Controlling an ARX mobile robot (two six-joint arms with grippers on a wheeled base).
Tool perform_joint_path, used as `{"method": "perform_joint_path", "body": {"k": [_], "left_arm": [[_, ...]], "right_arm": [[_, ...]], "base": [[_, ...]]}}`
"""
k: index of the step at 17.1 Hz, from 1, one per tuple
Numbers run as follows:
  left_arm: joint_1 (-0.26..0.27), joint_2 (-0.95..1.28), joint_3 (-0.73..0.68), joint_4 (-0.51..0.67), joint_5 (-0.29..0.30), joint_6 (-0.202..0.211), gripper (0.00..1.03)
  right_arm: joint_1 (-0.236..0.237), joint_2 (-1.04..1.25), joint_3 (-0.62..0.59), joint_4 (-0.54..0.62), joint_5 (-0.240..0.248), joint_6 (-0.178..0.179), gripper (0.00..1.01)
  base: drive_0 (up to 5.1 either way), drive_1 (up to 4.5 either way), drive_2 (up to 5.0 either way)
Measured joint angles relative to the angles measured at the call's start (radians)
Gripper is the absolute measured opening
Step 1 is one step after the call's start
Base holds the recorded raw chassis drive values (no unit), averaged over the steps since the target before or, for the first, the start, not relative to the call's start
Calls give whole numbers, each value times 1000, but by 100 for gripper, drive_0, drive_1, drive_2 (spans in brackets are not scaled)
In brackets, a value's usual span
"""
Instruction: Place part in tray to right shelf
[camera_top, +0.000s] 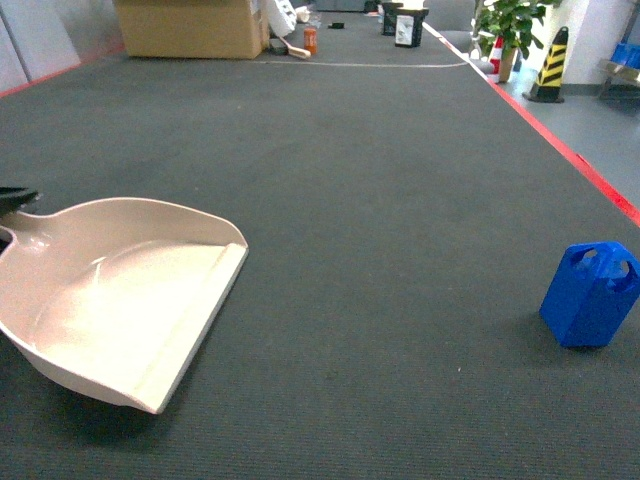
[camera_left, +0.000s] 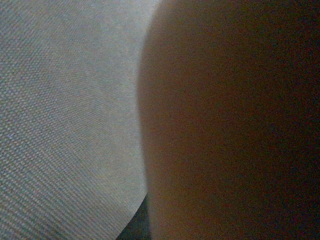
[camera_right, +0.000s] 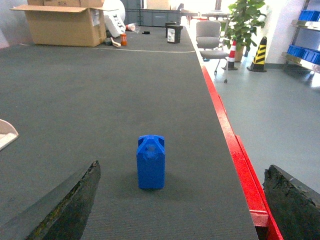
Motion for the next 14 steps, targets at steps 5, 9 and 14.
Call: {"method": "perform_joint_path", "body": {"k": [5, 9, 14], "left_arm": [[-2, -57, -44, 36, 0, -8, 15], [-16, -137, -87, 70, -5, -38, 15], [-478, -277, -241, 68, -261, -288, 14]], "right_arm": [[0, 0, 0, 0, 0, 0, 98], [0, 0, 0, 0, 0, 0, 98], [0, 0, 0, 0, 0, 0, 98]], "base": [[0, 0, 0], [0, 0, 0], [0, 0, 0]]}}
